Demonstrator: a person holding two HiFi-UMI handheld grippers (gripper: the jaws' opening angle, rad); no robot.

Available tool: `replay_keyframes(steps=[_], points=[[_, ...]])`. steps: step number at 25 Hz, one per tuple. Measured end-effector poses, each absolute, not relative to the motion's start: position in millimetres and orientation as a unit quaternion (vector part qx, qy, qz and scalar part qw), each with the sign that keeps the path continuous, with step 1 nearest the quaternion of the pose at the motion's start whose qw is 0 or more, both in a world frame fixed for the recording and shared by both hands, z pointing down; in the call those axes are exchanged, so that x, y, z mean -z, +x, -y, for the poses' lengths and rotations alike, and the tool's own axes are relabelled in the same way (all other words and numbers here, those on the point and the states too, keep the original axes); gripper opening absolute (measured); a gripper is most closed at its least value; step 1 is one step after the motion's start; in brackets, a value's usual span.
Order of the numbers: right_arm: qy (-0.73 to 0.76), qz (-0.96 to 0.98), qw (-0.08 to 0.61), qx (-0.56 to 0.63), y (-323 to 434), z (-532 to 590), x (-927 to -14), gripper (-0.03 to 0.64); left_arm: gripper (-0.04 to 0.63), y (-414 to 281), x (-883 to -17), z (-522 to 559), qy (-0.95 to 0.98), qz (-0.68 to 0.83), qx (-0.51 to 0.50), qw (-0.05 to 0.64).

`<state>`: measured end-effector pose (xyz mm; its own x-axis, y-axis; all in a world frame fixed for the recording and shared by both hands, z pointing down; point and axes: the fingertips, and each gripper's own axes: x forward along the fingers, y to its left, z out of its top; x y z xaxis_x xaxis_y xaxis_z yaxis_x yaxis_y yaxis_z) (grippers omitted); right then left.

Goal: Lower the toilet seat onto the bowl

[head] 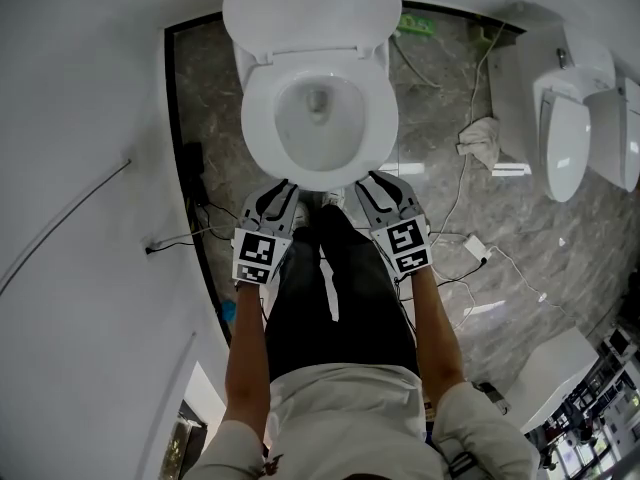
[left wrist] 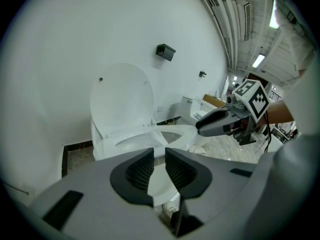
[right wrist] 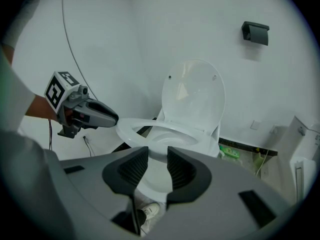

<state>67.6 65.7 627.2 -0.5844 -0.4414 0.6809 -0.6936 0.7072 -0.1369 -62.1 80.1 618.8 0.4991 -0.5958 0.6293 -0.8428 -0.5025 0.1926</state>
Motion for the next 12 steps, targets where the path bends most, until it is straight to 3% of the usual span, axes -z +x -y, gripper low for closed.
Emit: replay_keyframes(steps=[12], points=[[0.343, 0.855, 0.327, -0.209, 69.3, -79.2, -650.5, 0.135, 0.077, -62.3, -641.5, -93.6, 0.832, 0.426, -0.251, 0.253]])
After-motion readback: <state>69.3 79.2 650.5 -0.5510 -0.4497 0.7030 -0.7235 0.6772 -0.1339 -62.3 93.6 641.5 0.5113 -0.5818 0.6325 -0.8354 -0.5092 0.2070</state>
